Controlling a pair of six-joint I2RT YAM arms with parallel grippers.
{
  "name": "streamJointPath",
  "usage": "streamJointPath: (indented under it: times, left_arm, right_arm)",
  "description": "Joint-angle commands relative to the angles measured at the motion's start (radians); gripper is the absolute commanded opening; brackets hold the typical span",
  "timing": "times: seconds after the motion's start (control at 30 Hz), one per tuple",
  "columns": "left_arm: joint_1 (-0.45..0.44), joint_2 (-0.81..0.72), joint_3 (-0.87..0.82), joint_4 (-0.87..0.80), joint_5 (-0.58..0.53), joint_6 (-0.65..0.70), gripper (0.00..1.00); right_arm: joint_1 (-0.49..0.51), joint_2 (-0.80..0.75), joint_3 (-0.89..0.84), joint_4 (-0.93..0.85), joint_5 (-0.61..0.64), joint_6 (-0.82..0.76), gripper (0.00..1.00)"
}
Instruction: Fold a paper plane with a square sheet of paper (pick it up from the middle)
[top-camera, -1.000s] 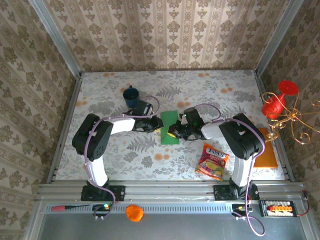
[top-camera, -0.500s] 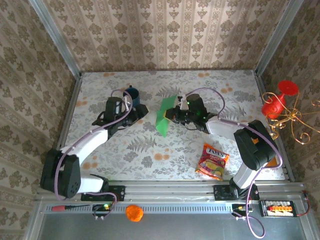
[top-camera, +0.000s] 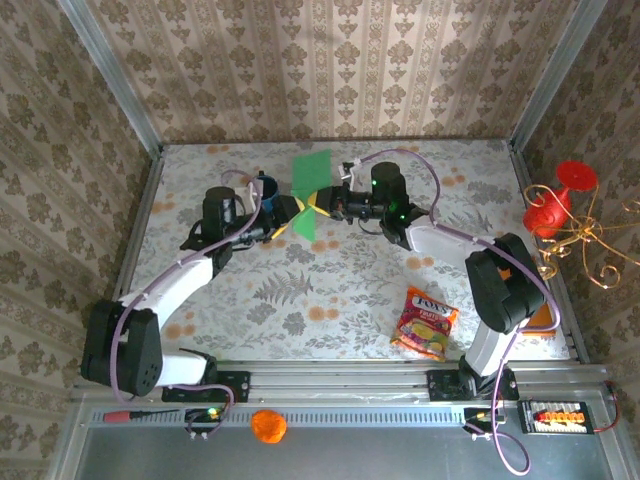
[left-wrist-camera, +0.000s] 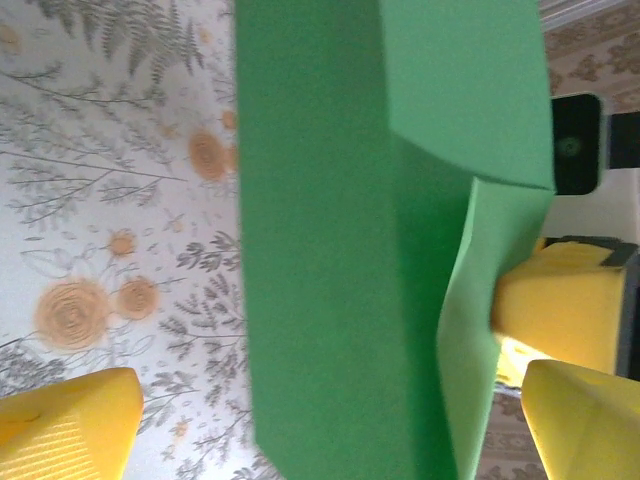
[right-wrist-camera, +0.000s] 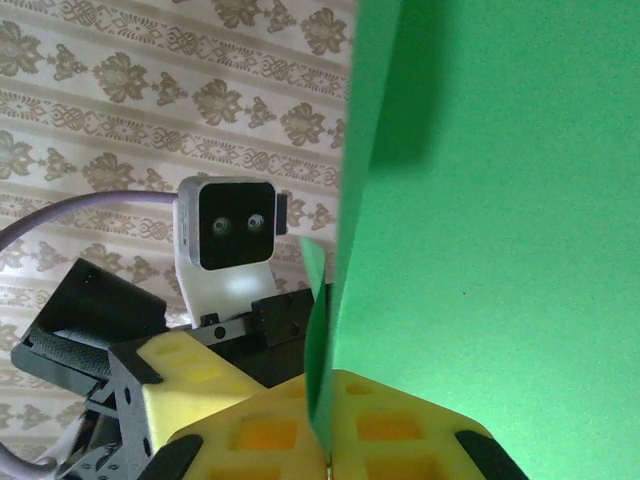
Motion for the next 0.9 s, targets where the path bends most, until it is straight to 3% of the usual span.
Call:
streamJointPath:
  times: [0.0,0.17,0.5,0.87]
  left_arm:
    - [0.003,0.012,0.036,0.099,0.070,-0.048,0.95]
    - [0.003,0.020,0.047,0.147,0.097,-0.075,0.87]
    - [0.004,0.031,0.013,0.251,0.111,-0.130,0.54]
    - [0.003,0.037,0.010,0.221,0.104,-0.096,0.36]
  right_arm:
    - [0.008,0.018,0.030,0.048,-0.077,0.038,0.08]
    - [0.008,0.008,0.001,0.053,-0.083,0.050,0.09]
    - [0.007,0.000,-0.024,0.056,-0.079,0.055,0.10]
    - [-0.004,-0.005,-0.035,0.055,-0.082,0.056,0.14]
